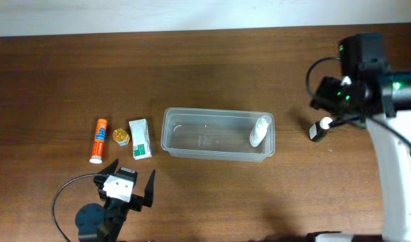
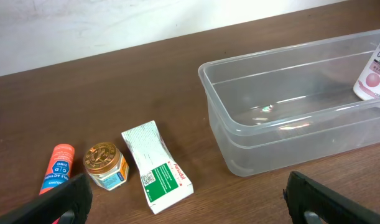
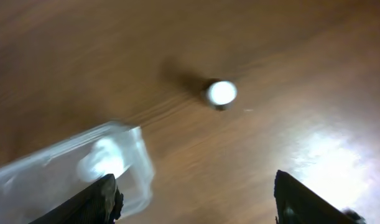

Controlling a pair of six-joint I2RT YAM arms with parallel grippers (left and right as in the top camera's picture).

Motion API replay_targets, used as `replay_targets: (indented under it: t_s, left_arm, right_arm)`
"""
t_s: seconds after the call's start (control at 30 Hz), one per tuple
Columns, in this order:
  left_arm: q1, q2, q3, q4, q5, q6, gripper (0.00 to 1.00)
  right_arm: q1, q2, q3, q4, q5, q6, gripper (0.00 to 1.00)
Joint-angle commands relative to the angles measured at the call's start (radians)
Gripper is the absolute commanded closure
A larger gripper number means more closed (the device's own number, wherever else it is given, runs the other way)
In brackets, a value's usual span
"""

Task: Pack container
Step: 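Move the right gripper to the dark bottle and grasp it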

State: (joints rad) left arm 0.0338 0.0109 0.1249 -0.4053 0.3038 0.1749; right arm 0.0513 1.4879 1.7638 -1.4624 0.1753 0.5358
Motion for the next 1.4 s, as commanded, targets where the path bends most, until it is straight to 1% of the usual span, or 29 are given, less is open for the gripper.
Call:
replay_targets:
  t_s: [0.0, 0.07, 0.2, 0.33, 0.57, 0.6, 0.67, 0.87, 0.9, 1.0, 1.23, 1.37]
  left_arm:
    - [-0.001, -0.006, -0.005, 0.002, 0.011, -0.009, 0.00]
    - [-0.001, -0.006, -0.005, 0.002, 0.011, -0.009, 0.00]
    - [-0.001, -0.006, -0.005, 0.002, 0.011, -0.009, 0.00]
    - [-0.001, -0.006, -0.005, 0.002, 0.011, -0.009, 0.00]
    - [-0.001, -0.006, -0.005, 0.002, 0.011, -0.009, 0.00]
    - [-0.001, -0.006, -0.005, 0.002, 0.011, -0.009, 0.00]
    - [-0.001, -0.006, -0.005, 0.002, 0.011, -0.009, 0.00]
    - [-0.001, -0.006, -0.005, 0.002, 0.011, -0.009, 0.00]
    - [-0.001, -0.006, -0.005, 0.002, 0.011, -0.009, 0.00]
    - [-0.001, -0.006, -0.005, 0.002, 0.011, -0.009, 0.00]
    - [-0.001, -0.006, -0.005, 0.002, 0.011, -0.009, 0.00]
    - [-0.001, -0.006, -0.005, 0.002, 0.011, -0.009, 0.00]
  right_arm:
    - [-0.119, 0.119, -0.056, 0.013, -0.100, -0.102, 0.28]
    - [-0.156, 0.199, -0.082, 0.015, -0.116, -0.142, 0.29]
    - [-0.193, 0.316, -0.090, 0.021, -0.129, -0.213, 0.30]
    - [-0.224, 0.394, -0.090, 0.025, -0.141, -0.271, 0.31]
    - [-0.258, 0.434, -0.096, 0.069, -0.143, -0.271, 0.46]
    - [-0.257, 0.434, -0.100, 0.079, -0.154, -0.285, 0.52]
    - [-0.256, 0.435, -0.117, 0.101, -0.200, -0.322, 0.52]
    - [-0.257, 0.435, -0.198, 0.169, -0.206, -0.322, 0.54]
    - [-0.259, 0.435, -0.215, 0.186, -0.206, -0.322, 0.60]
    - [-0.268, 0.434, -0.219, 0.198, -0.198, -0.322, 0.69]
    - [-0.283, 0.431, -0.217, 0.194, -0.188, -0.323, 0.83]
    - [-0.279, 0.425, -0.192, 0.162, -0.187, -0.323, 0.88]
